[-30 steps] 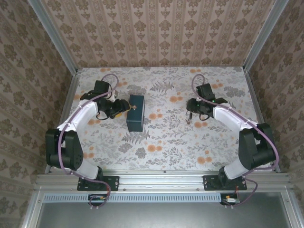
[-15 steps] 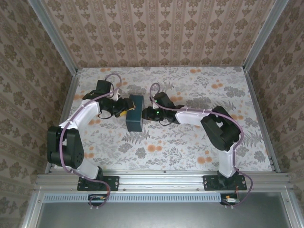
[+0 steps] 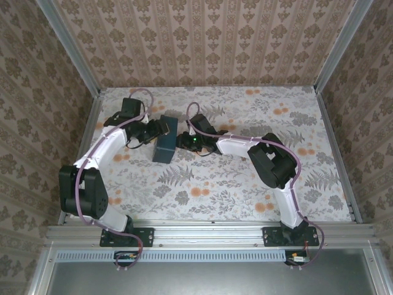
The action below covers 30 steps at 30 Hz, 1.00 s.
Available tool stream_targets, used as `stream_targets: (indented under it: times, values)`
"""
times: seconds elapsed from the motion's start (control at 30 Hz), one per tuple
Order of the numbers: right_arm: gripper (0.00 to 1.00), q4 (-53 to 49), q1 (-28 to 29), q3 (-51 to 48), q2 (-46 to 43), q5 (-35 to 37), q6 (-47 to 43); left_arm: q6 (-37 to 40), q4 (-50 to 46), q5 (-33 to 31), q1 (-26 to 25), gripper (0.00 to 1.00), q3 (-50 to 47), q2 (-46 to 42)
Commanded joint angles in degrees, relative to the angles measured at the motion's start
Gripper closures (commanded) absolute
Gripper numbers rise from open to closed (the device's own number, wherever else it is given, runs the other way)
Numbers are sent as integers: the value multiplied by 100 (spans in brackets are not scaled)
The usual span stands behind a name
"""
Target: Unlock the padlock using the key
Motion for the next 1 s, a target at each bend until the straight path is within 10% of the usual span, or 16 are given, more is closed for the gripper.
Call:
stream_targets:
  times: [0.0,0.53,0.6,0.67,0.7,0.8,0.97]
  values:
    - [70,56,85,-75,-54,-19,-55,-133,-211,526,-521,44,340,201]
    - [64,-1915,-958,-1651,-1994,1728,-1824,-188,-192,115,-810,44,873,872]
    - [49,-2006,-991,-1797,-2459,1801,-2140,165,-321,-162,-753,41,1028,750]
    - [0,-2182,-1023,-1954,-2970,2171,-2550,711,-492,-1195,-720,30,1089,631]
    - [0,-2296,-1100,-2067,-3251,2438,-2752,909,-466,-2026,-701,20,965,511]
    - [0,-2412,-1591,-2547,-4088,2864,-3150,1602,706,-3797,-566,8,-203,-140]
    - [0,-275,-2746,-4535,-5407,2742,-4099,3907,4487,-4131,-43,2,-3374,-1501]
